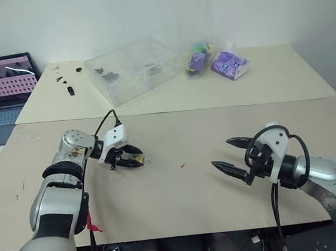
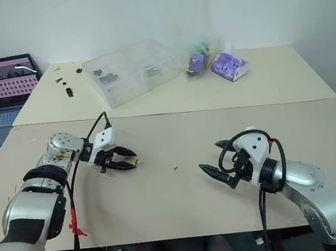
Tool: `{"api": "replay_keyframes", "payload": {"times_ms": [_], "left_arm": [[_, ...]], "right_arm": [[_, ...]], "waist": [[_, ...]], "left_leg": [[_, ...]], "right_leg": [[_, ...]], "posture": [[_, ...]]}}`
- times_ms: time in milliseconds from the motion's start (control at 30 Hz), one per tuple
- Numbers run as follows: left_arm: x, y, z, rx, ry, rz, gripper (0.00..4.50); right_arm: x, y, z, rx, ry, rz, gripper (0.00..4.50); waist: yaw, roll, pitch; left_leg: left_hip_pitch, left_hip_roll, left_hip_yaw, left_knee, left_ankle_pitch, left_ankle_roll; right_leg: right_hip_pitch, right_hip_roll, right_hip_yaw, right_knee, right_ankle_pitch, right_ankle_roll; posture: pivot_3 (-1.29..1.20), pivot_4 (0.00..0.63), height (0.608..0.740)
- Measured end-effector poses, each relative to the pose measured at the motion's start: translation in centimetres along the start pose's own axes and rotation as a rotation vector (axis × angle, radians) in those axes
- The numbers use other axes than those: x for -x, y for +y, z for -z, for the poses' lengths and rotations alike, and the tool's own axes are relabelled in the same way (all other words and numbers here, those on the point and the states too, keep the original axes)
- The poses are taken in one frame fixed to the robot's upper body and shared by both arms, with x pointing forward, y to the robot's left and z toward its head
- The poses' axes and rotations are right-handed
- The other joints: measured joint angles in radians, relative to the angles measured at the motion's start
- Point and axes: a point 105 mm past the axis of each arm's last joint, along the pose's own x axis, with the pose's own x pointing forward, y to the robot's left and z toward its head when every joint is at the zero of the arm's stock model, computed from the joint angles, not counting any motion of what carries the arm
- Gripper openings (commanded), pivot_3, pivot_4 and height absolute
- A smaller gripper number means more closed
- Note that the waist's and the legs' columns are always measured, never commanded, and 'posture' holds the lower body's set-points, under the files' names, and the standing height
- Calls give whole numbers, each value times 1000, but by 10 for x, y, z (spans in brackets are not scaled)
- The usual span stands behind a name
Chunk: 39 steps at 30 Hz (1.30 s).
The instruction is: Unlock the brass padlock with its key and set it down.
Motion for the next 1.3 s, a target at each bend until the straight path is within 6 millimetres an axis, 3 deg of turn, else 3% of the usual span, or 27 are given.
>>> {"api": "replay_keyframes", "payload": {"times_ms": [433,533,633,733,800,867,933,1033,1167,1300], "left_arm": [[0,-2,-1,-6,-18,7,830],[6,-6,-6,-45,-27,50,830],[30,-2,-24,-44,-73,13,830],[64,-7,-52,-51,-114,-15,830],[76,-16,-72,-67,-138,-3,830],[80,-26,-82,-70,-150,21,830],[78,-38,-89,-57,-160,62,830],[70,-52,-95,-53,-173,109,830],[64,-57,-95,-41,-173,108,830],[59,-57,-102,-64,-197,98,830]], "right_arm": [[-6,0,4,53,43,2,4500],[-9,1,11,128,117,-10,4500],[-11,7,16,192,174,-49,4500],[-17,11,9,366,215,-81,4500],[-20,6,1,607,251,-72,4500],[-26,6,-9,878,230,-65,4500],[-41,12,-30,1153,96,-22,4500],[-53,27,-53,1389,-117,28,4500],[-61,53,-49,1478,-316,-43,4500],[-73,64,-52,1515,-431,-90,4500]], "waist": [[1,0,0],[1,0,0],[-4,-1,1],[-18,0,1],[-18,0,1],[-19,1,1],[-18,1,1],[-15,0,1],[-15,0,2],[-18,0,2]], "left_leg": [[0,0,0,0,-1,0],[-4,0,0,0,-1,0],[-6,1,0,0,-1,0],[-6,1,0,1,-1,0],[-4,0,1,1,-1,0],[-4,1,1,1,-1,0],[-5,1,1,1,-1,0],[-6,0,1,1,0,-1],[-6,-1,1,1,0,-1],[-5,-1,1,2,0,-1]], "right_leg": [[0,0,0,0,-1,0],[-3,0,0,0,-1,0],[-6,1,0,1,-1,0],[-6,0,1,2,-1,0],[-6,0,1,2,-2,0],[-7,0,1,2,-2,0],[-9,0,0,2,-2,0],[-11,0,1,4,-3,0],[-11,0,2,7,-4,0],[-10,1,3,11,-5,0]], "posture": [[0,150,726],[0,150,726],[0,150,726],[0,150,726],[0,150,726],[0,150,726],[0,150,726],[0,150,726],[0,150,726],[0,150,726]]}}
